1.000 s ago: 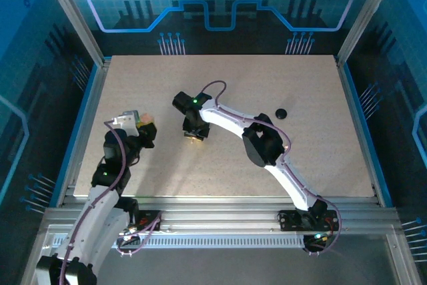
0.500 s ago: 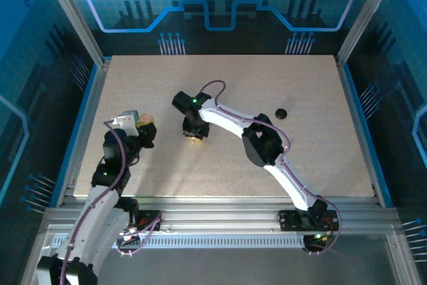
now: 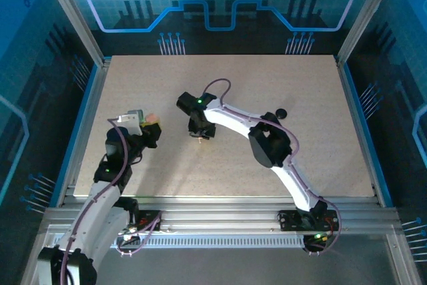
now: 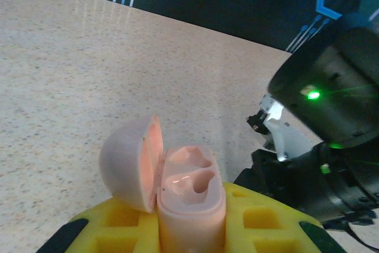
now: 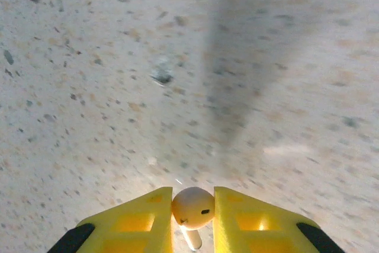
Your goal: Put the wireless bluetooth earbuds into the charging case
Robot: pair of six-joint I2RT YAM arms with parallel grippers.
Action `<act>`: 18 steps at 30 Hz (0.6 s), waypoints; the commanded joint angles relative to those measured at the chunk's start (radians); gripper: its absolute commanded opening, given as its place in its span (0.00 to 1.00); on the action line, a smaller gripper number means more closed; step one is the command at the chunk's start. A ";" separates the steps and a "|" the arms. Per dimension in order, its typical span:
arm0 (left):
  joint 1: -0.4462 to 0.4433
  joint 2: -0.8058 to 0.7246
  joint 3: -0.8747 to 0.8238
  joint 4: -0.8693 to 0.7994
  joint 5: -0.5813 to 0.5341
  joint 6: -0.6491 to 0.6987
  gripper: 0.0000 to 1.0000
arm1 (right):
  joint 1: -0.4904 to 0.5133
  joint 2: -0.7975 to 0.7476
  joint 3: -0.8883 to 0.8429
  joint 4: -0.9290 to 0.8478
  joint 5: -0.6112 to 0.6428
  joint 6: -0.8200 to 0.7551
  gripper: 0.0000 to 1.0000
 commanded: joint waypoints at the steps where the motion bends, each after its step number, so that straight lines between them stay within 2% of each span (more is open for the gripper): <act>1: -0.027 0.029 -0.019 0.105 0.078 -0.019 0.19 | -0.006 -0.157 -0.096 0.054 0.076 -0.009 0.21; 7: -0.136 0.104 -0.031 0.211 0.076 0.014 0.19 | -0.013 -0.363 -0.317 0.150 0.148 -0.006 0.21; 14: -0.302 0.275 -0.060 0.456 0.055 0.036 0.19 | -0.026 -0.567 -0.497 0.255 0.215 -0.055 0.23; 18: -0.353 0.389 -0.059 0.615 0.079 0.071 0.19 | -0.041 -0.659 -0.562 0.307 0.237 -0.108 0.23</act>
